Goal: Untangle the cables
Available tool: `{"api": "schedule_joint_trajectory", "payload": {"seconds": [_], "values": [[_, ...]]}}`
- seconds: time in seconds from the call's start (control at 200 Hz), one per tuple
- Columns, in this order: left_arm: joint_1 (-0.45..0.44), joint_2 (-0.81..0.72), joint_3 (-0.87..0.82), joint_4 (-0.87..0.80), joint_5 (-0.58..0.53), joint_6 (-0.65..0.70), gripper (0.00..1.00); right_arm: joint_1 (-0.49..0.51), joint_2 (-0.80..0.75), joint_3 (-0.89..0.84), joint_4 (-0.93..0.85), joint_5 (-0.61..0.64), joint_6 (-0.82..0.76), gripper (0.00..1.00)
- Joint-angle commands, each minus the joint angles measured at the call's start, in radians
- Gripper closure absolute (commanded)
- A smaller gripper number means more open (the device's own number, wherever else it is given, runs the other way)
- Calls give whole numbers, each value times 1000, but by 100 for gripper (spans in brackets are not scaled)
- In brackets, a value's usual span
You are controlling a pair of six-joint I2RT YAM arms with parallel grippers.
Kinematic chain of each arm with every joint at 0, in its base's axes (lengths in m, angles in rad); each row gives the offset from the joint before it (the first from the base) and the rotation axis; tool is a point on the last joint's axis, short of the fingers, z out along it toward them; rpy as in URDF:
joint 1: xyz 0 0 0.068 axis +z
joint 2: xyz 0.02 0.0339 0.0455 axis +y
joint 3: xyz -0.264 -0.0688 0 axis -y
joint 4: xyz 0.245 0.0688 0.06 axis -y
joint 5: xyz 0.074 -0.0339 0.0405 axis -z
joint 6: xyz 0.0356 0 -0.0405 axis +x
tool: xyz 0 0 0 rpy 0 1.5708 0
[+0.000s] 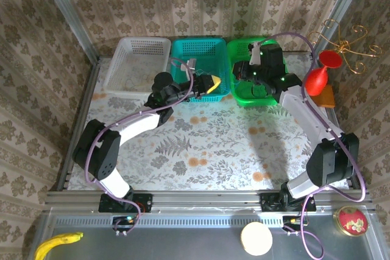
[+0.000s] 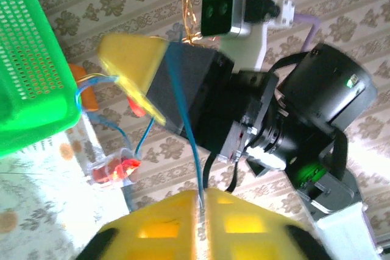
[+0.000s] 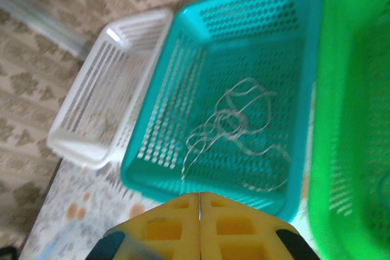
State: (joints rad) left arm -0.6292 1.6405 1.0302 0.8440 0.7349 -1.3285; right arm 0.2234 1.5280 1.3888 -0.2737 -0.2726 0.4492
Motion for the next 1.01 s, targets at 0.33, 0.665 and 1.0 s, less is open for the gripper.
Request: {"api": "schedule_joint_trajectory", "payload": {"seconds": [0.33,0.665,1.0], "values": [[156,-125,-20,-143,26,124,0,-54,116,102,-1,398,-51,100],[265,-252,-38,-336,10,236,0,-57,270,162,-18,562,-111,49],[356,-383,-67,-568,-109,372,0,-58,172,112,-67,421,-80,26]]}}
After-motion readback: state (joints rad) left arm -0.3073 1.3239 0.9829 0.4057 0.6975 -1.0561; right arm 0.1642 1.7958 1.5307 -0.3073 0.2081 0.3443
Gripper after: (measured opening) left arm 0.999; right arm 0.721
